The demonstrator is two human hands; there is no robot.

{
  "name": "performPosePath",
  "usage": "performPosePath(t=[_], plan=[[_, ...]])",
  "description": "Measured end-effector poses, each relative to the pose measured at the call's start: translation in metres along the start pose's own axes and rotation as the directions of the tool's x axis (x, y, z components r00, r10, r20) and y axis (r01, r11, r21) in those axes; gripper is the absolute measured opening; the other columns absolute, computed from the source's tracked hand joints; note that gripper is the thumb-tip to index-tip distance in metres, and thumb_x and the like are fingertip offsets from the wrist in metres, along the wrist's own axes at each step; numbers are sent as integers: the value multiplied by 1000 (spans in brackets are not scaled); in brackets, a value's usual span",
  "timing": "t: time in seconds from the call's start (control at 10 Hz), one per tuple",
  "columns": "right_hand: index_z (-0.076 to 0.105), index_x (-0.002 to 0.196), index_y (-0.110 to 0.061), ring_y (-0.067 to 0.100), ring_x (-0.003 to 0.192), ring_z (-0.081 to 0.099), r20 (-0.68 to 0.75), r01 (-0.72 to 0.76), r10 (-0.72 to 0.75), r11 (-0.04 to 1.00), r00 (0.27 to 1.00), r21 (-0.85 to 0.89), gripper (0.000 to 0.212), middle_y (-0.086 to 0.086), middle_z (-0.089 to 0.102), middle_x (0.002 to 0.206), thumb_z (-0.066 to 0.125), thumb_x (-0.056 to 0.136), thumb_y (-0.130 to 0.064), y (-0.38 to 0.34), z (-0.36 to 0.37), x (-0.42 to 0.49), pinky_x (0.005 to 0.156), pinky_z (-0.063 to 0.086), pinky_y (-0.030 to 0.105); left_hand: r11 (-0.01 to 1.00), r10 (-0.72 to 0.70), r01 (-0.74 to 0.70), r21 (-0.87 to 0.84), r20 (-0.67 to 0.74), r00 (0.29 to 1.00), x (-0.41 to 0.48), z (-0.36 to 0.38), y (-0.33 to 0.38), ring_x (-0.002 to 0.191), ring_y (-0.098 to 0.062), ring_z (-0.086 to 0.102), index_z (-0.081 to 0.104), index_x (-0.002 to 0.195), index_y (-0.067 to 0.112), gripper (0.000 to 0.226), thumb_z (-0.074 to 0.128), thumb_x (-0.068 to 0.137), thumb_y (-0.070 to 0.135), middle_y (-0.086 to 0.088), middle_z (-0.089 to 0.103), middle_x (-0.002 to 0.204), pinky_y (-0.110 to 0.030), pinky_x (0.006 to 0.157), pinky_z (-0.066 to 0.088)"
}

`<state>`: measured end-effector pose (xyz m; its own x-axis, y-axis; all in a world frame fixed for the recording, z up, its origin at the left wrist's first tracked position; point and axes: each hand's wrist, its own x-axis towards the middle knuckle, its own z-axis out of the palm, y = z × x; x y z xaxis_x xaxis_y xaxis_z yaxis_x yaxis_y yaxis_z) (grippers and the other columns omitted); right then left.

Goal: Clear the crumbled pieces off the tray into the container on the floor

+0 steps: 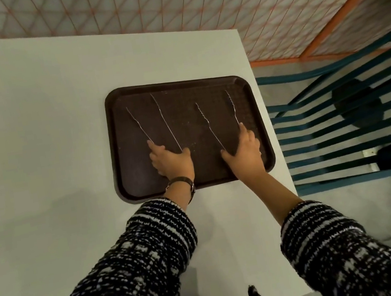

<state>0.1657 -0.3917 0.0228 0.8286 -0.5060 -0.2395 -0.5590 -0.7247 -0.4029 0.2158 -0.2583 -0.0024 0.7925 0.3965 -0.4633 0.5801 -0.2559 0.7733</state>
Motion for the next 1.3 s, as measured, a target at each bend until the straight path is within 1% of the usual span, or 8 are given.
performPosePath(t=[0.1, 0.3, 0.4, 0.5, 0.6, 0.7, 1.0, 1.3], plan=[[14, 149, -16, 30, 135, 30, 25, -20, 20, 1000, 999, -12, 85, 9, 33, 146, 65, 84, -35, 8, 3, 17, 109, 32, 48, 991, 35, -31, 131, -22, 999, 5, 11, -3, 128, -28, 38, 20, 147, 16, 95, 75, 70, 13, -5, 46, 134, -49, 106, 28], [11, 150, -13, 31, 131, 32, 54, 11, -12, 1000, 998, 4, 86, 11, 36, 144, 63, 85, -37, 10, 13, 40, 109, 29, 47, 958, 87, -70, 279, -49, 995, 1, 21, -10, 133, -31, 28, 13, 148, 12, 99, 74, 72, 31, -11, 24, 149, -44, 111, 19], [12, 150, -15, 32, 132, 32, 19, 68, -67, 994, 998, -90, 87, 11, 36, 146, 57, 85, -50, 12, 14, 43, 110, 27, 48, 937, 127, -95, 336, -74, 989, 1, 19, -15, 135, -31, 26, 13, 149, 12, 100, 71, 73, 41, -11, 22, 150, -45, 111, 18], [16, 149, -15, 33, 133, 33, -4, 35, -35, 993, 999, -114, 90, 12, 33, 146, 58, 81, -57, 17, 11, 46, 109, 30, 48, 908, 172, -140, 396, -47, 984, 5, 12, -19, 134, -30, 27, 16, 148, 15, 97, 71, 73, 41, -11, 25, 148, -46, 110, 19], [31, 143, -14, 32, 127, 40, 68, -6, 6, 1000, 998, -7, 82, 11, 36, 139, 62, 80, -55, 18, 11, 47, 103, 41, 45, 892, 187, -171, 418, 2, 982, 11, 3, -20, 132, -30, 30, 19, 148, 17, 93, 71, 74, 39, -12, 30, 145, -48, 109, 20], [35, 139, -12, 30, 122, 47, 91, -25, 18, 997, 996, 75, 79, 9, 37, 136, 64, 79, -54, 10, 17, 43, 99, 47, 43, 892, 190, -195, 408, 51, 980, 18, -6, -20, 131, -29, 32, 19, 148, 18, 92, 71, 75, 38, -12, 31, 143, -48, 109, 20], [30, 141, -13, 32, 122, 48, 66, -154, 145, 972, 987, 178, 81, 11, 36, 142, 64, 79, -53, -16, 34, 37, 95, 48, 43, 883, 238, -267, 386, 122, 964, 27, -31, -25, 130, -28, 34, 24, 147, 20, 88, 71, 75, 35, -6, 32, 144, -48, 109, 22], [27, 142, -13, 34, 122, 48, 85, -167, 154, 967, 984, 193, 86, 12, 35, 142, 62, 78, -59, -20, 35, 38, 95, 49, 48, 890, 243, -265, 371, 104, 964, 24, -30, -27, 130, -29, 36, 25, 147, 17, 88, 69, 75, 42, -8, 33, 144, -50, 108, 26]])
